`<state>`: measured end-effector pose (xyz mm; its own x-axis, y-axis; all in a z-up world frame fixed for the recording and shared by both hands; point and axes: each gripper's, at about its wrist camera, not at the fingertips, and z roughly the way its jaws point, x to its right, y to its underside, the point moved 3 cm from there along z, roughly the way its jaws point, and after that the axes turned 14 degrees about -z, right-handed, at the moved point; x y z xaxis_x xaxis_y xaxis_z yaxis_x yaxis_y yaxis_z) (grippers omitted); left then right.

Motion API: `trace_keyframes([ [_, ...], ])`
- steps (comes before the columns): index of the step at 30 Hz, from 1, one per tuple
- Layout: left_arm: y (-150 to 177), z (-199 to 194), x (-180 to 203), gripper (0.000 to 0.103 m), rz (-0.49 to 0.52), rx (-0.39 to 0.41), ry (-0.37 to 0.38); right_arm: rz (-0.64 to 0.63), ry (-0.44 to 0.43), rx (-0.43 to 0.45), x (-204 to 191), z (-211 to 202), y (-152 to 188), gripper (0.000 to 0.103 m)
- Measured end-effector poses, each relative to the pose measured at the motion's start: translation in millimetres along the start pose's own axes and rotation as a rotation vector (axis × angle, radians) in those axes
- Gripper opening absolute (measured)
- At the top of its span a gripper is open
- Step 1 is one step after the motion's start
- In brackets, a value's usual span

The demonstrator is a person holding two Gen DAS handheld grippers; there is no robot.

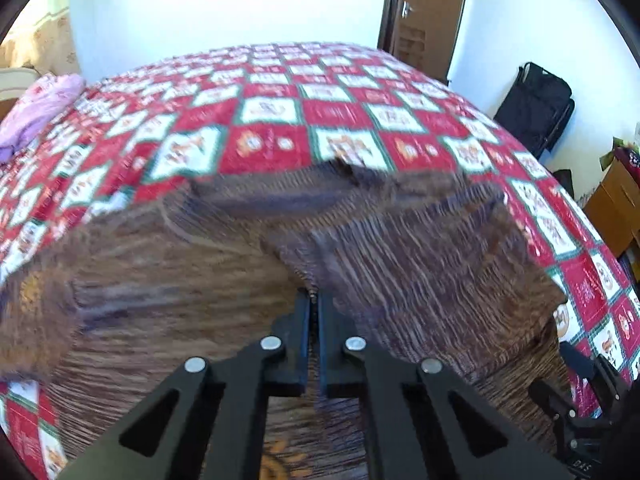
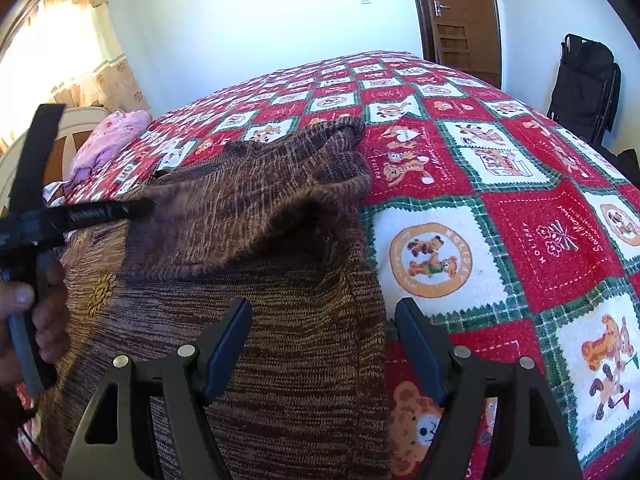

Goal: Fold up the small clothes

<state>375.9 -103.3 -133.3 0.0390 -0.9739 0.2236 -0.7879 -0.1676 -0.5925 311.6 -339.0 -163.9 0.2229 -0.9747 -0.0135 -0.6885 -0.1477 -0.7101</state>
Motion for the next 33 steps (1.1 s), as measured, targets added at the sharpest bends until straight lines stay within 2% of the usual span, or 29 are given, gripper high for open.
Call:
trace_keyframes([
  [2, -5.7, -4.8, -10.4, 0.004, -0.017, 0.012, 0.005, -0.001, 0.002, -0.002, 0.3, 0.3, -0.2, 0.075],
  [5, -3.9, 1.4, -18.4, 0.004, 0.005, 0.02, -0.04, -0.005, 0.005, -0.003, 0.0, 0.2, -0.6, 0.075],
  [8, 5.2, 6.9, -17.3, 0.005, -0.023, -0.028, 0.022, 0.003, -0.001, 0.001, 1.0, -0.9, 0.0, 0.075],
  [10, 9.8, 8.9, -12.3, 0.027, -0.043, -0.055, 0.054, -0.005, 0.008, -0.003, -0.2, -0.2, -0.3, 0.075],
  [11, 12.0, 11.3, -8.3, 0.051, -0.04, -0.068, 0.053, -0.011, 0.014, -0.006, -1.3, 0.1, -0.5, 0.075],
  [12, 13.1, 12.1, -4.9, 0.066, -0.033, -0.058, 0.038, -0.017, 0.021, -0.01, -2.3, 0.6, -0.5, 0.075],
  [13, 13.8, 12.5, -2.0, 0.067, -0.025, -0.037, 0.017, -0.023, 0.027, -0.012, -3.1, 0.9, -0.5, 0.075],
  [14, 14.5, 14.6, 1.5, 0.067, -0.008, -0.03, 0.008, -0.026, 0.031, -0.013, -3.7, 1.2, -0.7, 0.075],
  [15, 15.4, 18.4, 4.5, 0.057, 0.009, -0.04, 0.004, -0.029, 0.033, -0.013, -3.7, 1.2, -0.5, 0.075],
  [16, 16.7, 22.8, 6.6, 0.039, 0.021, -0.054, -0.003, -0.03, 0.034, -0.013, -3.9, 1.1, -0.4, 0.075],
  [17, 18.1, 27.6, 9.3, 0.015, 0.033, -0.071, -0.006, -0.03, 0.033, -0.012, -3.7, 0.6, -0.2, 0.075],
  [18, 18.6, 25.3, 9.7, 0.011, 0.036, -0.066, -0.002, -0.029, 0.032, -0.011, -3.3, 0.4, 0.0, 0.075],
  [23, 5.5, -1.8, 4.1, 0.01, 0.027, -0.009, 0.04, -0.024, 0.026, -0.01, -2.0, 0.2, 0.4, 0.075],
  [26, -1.9, -11.7, -8.5, 0.01, 0.035, 0.031, 0.0, -0.029, 0.031, -0.013, -2.8, 0.7, 0.2, 0.075],
  [28, -3.0, -6.6, -18.3, 0.01, 0.019, 0.02, -0.004, -0.03, 0.031, -0.015, -2.9, 0.7, 0.3, 0.075],
  [29, -1.2, 0.9, -21.8, 0.014, 0.014, -0.011, -0.01, -0.028, 0.029, -0.015, -2.7, 0.5, 0.0, 0.075],
  [31, 4.8, 15.3, -25.9, 0.014, 0.001, -0.064, -0.028, 0.003, -0.003, -0.005, 2.4, -6.0, -2.2, 0.075],
  [33, 10.1, 18.5, -25.7, 0.019, 0.017, -0.044, -0.039, 0.041, -0.047, 0.004, 10.1, -14.7, -8.8, 0.075],
])
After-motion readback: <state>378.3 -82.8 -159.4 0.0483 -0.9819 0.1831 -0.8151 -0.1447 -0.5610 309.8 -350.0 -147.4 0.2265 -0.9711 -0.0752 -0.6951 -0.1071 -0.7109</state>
